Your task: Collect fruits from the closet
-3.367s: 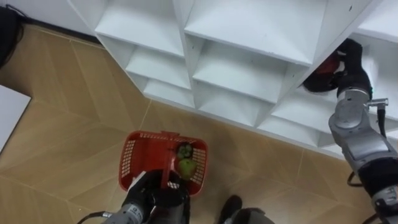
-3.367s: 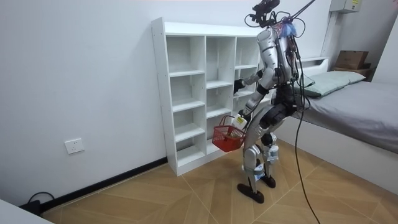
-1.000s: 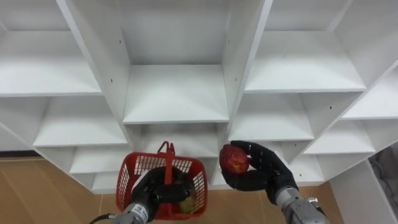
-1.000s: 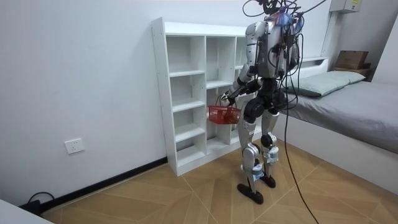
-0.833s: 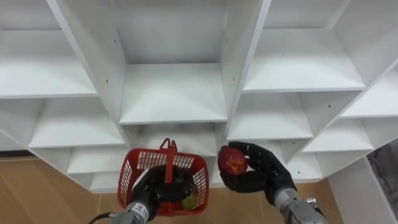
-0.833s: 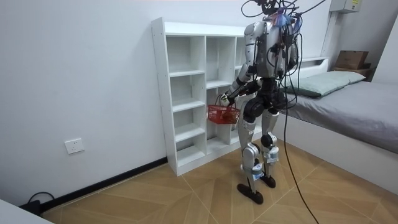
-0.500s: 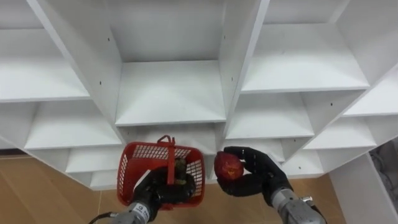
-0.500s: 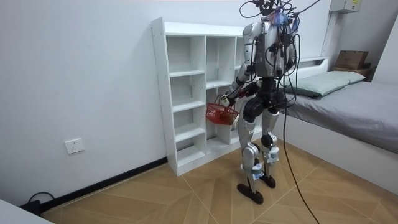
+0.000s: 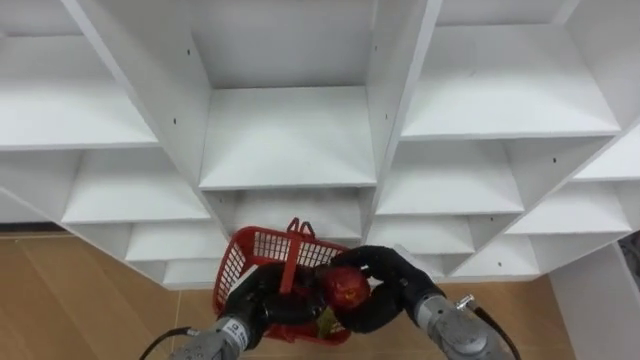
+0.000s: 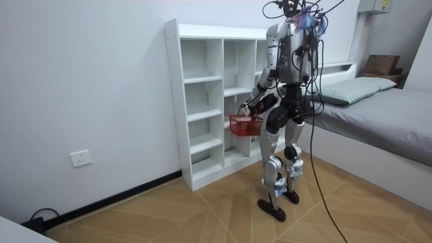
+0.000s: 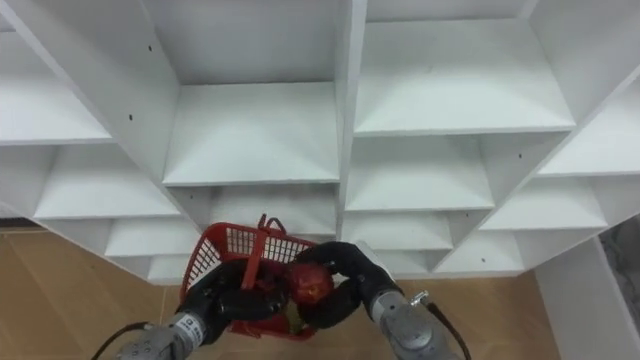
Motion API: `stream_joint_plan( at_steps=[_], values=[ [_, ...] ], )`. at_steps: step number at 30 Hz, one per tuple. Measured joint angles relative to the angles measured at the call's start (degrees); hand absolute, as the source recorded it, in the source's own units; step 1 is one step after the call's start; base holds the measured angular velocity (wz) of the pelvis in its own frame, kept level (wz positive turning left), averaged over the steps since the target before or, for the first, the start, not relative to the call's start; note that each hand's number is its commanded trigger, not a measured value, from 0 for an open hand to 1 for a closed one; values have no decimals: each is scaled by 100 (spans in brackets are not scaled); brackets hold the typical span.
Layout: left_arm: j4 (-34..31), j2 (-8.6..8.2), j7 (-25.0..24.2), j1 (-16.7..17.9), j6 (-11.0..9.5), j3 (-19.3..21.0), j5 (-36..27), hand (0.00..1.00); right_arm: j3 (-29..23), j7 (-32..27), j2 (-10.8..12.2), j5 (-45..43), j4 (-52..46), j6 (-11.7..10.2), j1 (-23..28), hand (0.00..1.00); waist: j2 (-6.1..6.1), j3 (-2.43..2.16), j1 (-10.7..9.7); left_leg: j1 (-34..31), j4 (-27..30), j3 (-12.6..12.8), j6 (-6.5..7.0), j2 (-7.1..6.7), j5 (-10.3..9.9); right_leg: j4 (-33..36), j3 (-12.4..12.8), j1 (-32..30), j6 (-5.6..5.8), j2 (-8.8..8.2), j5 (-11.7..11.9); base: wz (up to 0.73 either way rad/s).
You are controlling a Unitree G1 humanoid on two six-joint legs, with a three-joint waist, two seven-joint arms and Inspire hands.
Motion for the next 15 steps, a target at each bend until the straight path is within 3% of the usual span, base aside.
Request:
stream_joint_plan(
  at_steps=[9, 10, 11, 12, 13, 15],
  values=[
    [204, -27, -57, -156, 0, -63, 12, 100, 23, 103, 10, -388, 151, 12, -235, 100, 44, 26, 52, -262, 109, -30, 22, -22, 15, -3, -54, -185, 24, -45, 57, 4],
    [223, -27, -57, -173, 0, -70, 10, 100, 34, 104, 12, -396, 175, 12, -262, 96, 55, 33, 55, -271, 113, -40, 22, -22, 15, -1, -57, -194, 24, -45, 59, 0],
    [285, -26, -57, -207, -1, -90, 11, 100, 57, 103, 15, -417, 234, 12, -311, 62, 73, 31, 58, -287, 117, -41, 22, -22, 15, 10, -57, -219, 24, -44, 59, 0],
    [328, -26, -57, -249, 0, -89, 11, 100, 106, 101, 15, -435, 256, 12, -341, 39, 86, 32, 76, -323, 130, -41, 22, -19, 15, 20, -54, -253, 23, -42, 60, 0],
    [345, -27, -57, -268, -1, -92, 11, 100, 115, 101, 14, -438, 265, 12, -350, 0, 90, 34, 105, -335, 131, -41, 21, -17, 15, 23, -54, -268, 21, -39, 61, -4],
    [370, -26, -57, -286, 1, -159, 16, 100, 157, 98, 0, -495, 266, 16, -361, 0, 99, 30, 175, -360, 137, -38, 21, -10, 15, 54, -56, -315, 18, -35, 62, -5]
  ],
)
